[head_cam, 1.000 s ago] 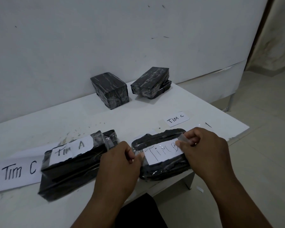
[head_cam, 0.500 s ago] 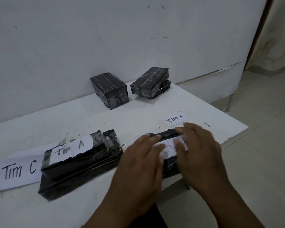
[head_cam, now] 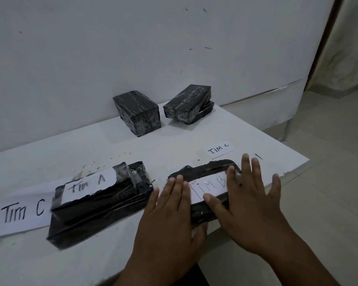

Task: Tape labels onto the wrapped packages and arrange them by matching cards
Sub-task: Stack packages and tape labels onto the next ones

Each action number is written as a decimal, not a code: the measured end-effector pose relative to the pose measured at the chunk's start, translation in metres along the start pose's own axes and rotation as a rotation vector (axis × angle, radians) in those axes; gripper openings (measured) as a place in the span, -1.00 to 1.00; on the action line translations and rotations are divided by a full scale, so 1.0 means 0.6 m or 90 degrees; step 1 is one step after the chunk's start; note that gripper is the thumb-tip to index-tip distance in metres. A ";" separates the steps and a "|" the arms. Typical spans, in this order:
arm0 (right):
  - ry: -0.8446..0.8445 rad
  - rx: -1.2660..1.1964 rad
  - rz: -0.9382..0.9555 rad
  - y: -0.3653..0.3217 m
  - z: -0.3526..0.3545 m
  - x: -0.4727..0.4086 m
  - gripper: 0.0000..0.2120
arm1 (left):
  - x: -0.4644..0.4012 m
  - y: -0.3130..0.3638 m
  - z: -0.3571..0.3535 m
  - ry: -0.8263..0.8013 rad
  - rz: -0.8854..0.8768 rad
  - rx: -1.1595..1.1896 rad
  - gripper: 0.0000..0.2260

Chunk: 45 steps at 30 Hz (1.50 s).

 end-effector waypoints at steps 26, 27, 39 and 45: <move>0.084 -0.238 0.019 -0.004 -0.023 -0.003 0.00 | -0.055 -0.015 0.038 0.005 -0.072 0.055 0.00; 0.085 -0.257 0.017 -0.004 -0.022 -0.003 -0.01 | -0.061 -0.020 0.038 -0.022 -0.070 0.043 0.02; 0.406 -0.778 0.024 -0.004 0.008 -0.017 -0.45 | -0.123 -0.075 0.141 0.084 0.018 0.054 0.03; 0.199 -0.446 0.163 -0.044 0.005 -0.079 -0.69 | -0.129 -0.122 0.179 0.069 0.120 0.002 0.02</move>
Point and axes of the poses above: each hand's wrist, its own x-axis away from the middle knuckle, its own z-axis out of the back of the hand, y = z × x, the point moved 1 cm from there along -x, towards the middle knuckle, and after that the axes turned 3 degrees about -x, right-handed, at the moved point
